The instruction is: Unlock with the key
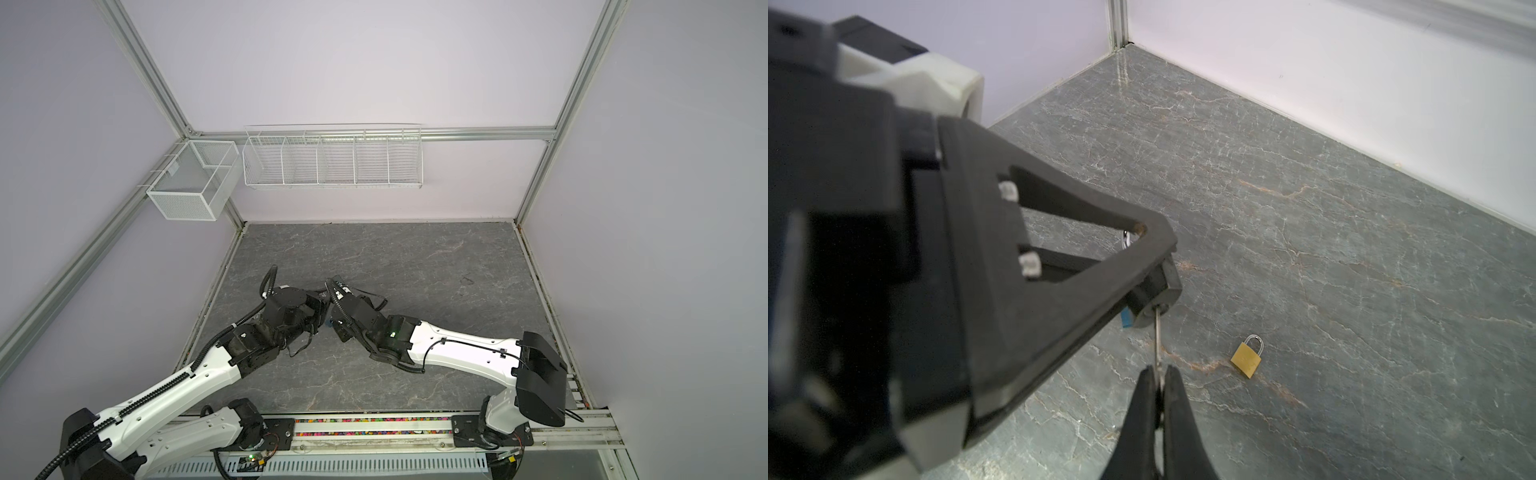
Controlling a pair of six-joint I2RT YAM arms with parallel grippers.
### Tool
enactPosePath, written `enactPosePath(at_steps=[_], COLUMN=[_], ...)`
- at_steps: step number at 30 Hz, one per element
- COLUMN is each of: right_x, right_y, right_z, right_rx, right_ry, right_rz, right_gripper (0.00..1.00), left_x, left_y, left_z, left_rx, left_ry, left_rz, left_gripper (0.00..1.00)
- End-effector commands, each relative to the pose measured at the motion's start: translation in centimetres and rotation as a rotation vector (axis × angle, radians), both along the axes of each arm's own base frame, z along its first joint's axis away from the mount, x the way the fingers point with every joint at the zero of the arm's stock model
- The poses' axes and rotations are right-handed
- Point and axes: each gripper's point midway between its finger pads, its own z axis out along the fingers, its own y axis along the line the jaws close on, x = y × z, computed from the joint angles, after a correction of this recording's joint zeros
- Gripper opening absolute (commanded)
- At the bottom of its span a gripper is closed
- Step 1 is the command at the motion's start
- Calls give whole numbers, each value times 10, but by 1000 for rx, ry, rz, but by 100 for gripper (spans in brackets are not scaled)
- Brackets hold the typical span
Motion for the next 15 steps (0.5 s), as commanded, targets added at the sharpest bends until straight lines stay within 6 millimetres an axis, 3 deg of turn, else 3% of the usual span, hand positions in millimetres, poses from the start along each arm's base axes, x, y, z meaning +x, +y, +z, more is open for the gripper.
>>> enactPosePath(at_steps=[1,10,15], right_x=[-13,-16,-15], right_y=[23,19,25], right_z=[38,44,52], right_rx=[91,68,215], right_ry=[-119,-175,12], right_rz=[135,158,110], right_gripper=[7,7,7], left_x=[-23,-27,-24], left_y=[-32,-30,-28], left_z=[27,27,32], left_rx=[-104,-114,-79], left_ry=[-10,-12,-42], left_rz=[-185,-193,-192], left_gripper=[0,0,0])
